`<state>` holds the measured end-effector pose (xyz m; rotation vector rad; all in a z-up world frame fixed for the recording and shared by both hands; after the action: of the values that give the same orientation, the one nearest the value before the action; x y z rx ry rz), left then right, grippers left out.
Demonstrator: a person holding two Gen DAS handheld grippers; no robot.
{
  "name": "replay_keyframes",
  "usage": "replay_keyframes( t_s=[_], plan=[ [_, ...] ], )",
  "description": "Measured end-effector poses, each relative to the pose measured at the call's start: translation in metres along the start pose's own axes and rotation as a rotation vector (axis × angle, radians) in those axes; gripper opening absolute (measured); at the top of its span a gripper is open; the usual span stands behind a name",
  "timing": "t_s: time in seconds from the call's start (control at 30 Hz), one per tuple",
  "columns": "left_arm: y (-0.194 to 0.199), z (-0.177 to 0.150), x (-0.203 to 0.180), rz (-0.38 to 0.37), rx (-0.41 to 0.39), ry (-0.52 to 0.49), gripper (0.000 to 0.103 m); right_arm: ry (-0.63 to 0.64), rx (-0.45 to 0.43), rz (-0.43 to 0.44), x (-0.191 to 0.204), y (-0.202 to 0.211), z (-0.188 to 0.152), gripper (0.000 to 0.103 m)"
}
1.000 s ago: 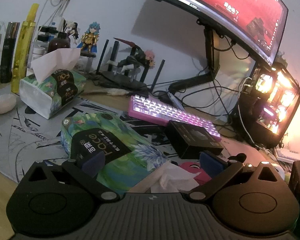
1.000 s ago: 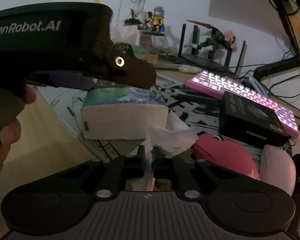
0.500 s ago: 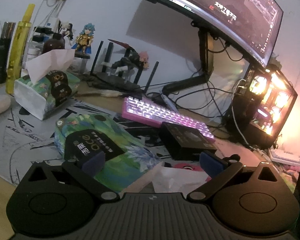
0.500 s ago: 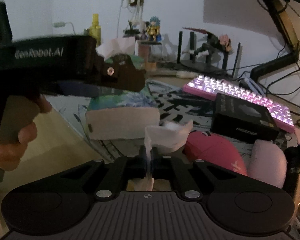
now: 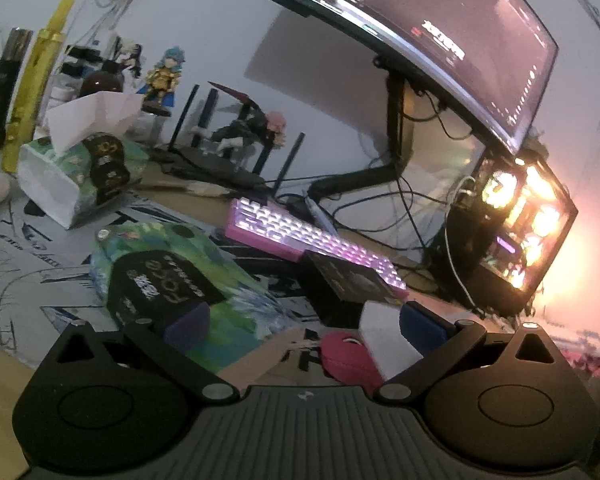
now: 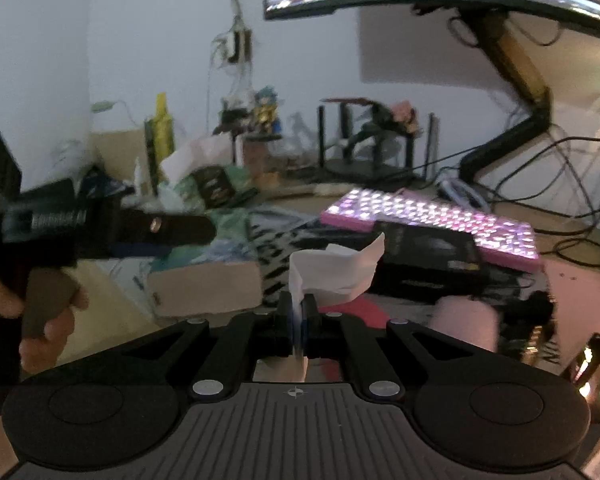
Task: Clean container
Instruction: 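Carry the tissue with the right gripper while the left gripper approaches the pink mouse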
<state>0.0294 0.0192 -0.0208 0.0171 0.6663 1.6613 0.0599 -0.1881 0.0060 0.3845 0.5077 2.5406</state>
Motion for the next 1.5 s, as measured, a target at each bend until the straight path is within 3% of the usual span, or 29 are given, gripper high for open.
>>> replay_keyframes(
  t_s=[0.13,0.23,0.43,0.67,0.83,0.97,1.27,1.5],
  plan=[
    [0.0,-0.007,-0.018,-0.001,0.006,-0.045,0.103,-0.041,-0.042,-0.009,-0.018,0.016,0.003,0.005],
    [-0.001,-0.015,-0.036,0.04,-0.003,-0.121,0.103,-0.051,-0.059,-0.011,-0.029,0.024,0.005,0.005],
    [-0.016,-0.031,-0.061,0.104,0.062,-0.197,0.103,-0.05,-0.089,0.0,-0.041,0.04,0.008,0.005],
    [-0.022,-0.033,-0.093,0.21,0.054,-0.227,0.103,-0.046,-0.129,0.013,-0.05,0.055,0.011,0.005],
    [-0.037,-0.034,-0.118,0.223,0.09,-0.245,0.103,-0.027,-0.158,0.017,-0.052,0.068,0.012,0.005],
    [-0.047,-0.035,-0.13,0.308,0.087,-0.256,0.103,-0.022,-0.174,0.025,-0.056,0.076,0.013,0.005],
    [-0.069,-0.048,-0.144,0.454,0.12,-0.256,0.103,-0.054,-0.198,0.05,-0.07,0.082,0.005,0.006],
    [-0.078,-0.056,-0.145,0.505,0.137,-0.283,0.103,-0.053,-0.203,0.049,-0.075,0.086,0.002,0.006]
  ],
)
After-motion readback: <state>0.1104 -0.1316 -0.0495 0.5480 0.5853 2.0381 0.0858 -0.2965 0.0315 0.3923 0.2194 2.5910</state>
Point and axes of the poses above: each gripper's, at about its wrist camera, not at the fingertips, and y roughly against the way its jaws point, x to its left, z to its top, the point moved 4 cm from there along -y, roughly the way its jaws point, and after that the axes turned 14 degrees about z, right-handed, at the moved point
